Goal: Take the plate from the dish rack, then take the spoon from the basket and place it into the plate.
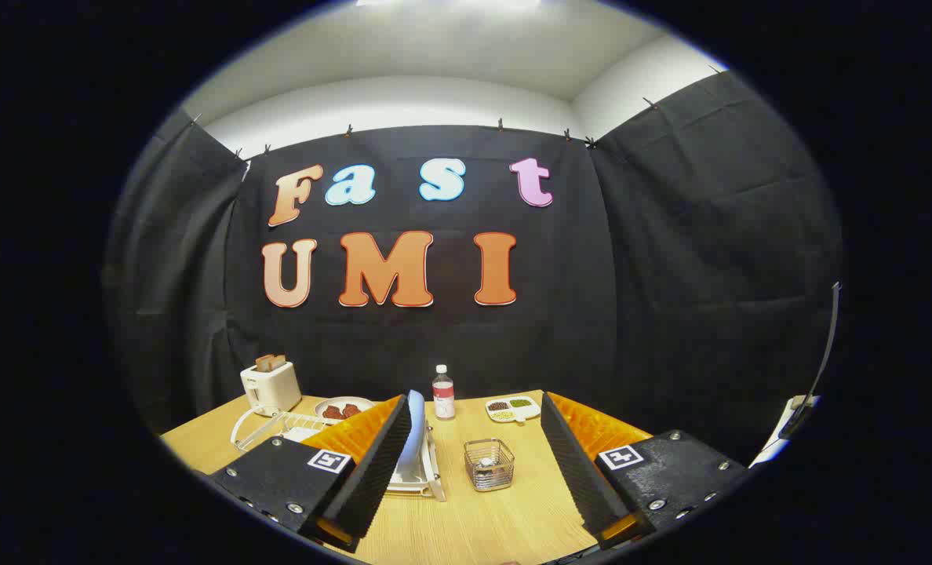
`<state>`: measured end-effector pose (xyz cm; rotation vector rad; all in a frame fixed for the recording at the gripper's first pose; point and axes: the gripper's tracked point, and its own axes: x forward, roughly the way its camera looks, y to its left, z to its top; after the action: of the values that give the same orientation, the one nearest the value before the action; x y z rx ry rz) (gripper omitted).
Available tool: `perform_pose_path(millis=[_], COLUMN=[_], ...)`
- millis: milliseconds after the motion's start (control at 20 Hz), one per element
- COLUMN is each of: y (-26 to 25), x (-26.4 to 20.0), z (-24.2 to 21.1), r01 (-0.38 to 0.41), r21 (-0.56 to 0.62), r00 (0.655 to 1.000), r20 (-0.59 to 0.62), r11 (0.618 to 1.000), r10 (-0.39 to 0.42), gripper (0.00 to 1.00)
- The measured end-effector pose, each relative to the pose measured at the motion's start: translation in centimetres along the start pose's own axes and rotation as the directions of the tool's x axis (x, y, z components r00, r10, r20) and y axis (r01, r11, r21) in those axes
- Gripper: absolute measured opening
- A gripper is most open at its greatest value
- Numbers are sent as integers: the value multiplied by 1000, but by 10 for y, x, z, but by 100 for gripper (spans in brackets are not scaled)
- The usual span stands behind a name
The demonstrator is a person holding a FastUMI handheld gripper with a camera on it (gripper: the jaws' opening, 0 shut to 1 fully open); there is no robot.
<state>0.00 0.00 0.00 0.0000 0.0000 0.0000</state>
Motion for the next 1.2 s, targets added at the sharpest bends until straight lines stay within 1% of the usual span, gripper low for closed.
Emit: perform_pose_path(millis=[50, 150, 350, 500, 600, 650, 800, 900, 1050, 1200], y=[7, 28, 48, 45, 53, 57, 57, 65, 73, 81], x=[-1, -1, 8, 16, 17, 18, 22, 27, 43, 68], z=[1, 6, 14, 26, 21, 19, 15, 9, 2, -7], r01=[0, -26, -78, -57, -73, -84, -79, -101, -117, -142], r21=[2, -4, -53, -18, 14, 15, -11, 2, 16, -15], r00=[1000, 1000, 997, 998, 997, 996, 997, 994, 990, 985], r20=[-3, -2, -12, 8, -8, -15, -25, -48, -74, -103], r11=[1000, 1000, 996, 998, 997, 996, 997, 995, 993, 990], r10=[0, 26, 78, 57, 73, 84, 79, 101, 118, 139], gripper=[99, 99, 99, 99, 99, 99, 99, 99, 99, 99])
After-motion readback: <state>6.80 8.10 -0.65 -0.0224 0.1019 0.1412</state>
